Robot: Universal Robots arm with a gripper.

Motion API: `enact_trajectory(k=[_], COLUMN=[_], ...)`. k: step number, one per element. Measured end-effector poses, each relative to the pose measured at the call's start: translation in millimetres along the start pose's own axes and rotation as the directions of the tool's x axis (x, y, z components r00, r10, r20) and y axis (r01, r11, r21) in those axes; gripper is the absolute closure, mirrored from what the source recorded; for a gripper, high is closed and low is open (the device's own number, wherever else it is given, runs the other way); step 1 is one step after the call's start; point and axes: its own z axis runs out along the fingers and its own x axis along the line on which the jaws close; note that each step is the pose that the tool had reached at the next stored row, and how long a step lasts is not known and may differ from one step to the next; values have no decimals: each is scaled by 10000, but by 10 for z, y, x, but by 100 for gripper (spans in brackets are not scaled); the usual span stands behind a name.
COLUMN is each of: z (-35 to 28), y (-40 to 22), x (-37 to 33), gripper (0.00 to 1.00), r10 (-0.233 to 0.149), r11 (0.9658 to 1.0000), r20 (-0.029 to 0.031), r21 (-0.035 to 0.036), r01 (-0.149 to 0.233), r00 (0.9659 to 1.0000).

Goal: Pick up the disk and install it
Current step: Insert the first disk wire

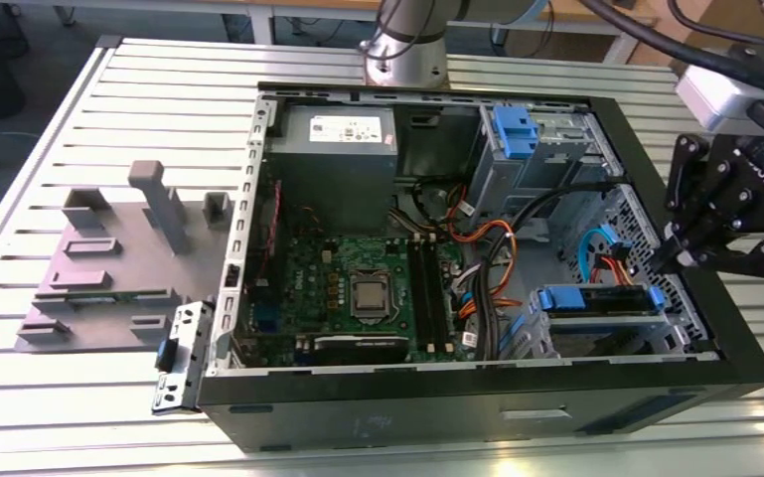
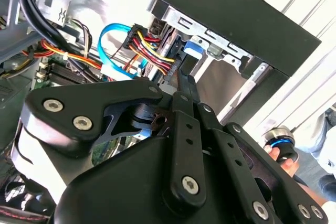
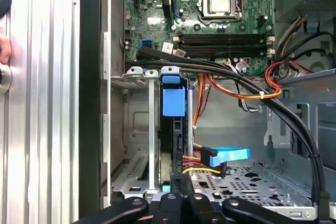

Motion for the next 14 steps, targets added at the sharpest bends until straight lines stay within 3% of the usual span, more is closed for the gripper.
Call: enact_trajectory(k=[6,14], z=[-80,-91], y=[3,3], x=[1,2], gripper=[89,89], r10=[0,0], r11=[10000,10000], r20=[-1,0], r21=[0,0], r01=[0,0], r00=[10000,10000])
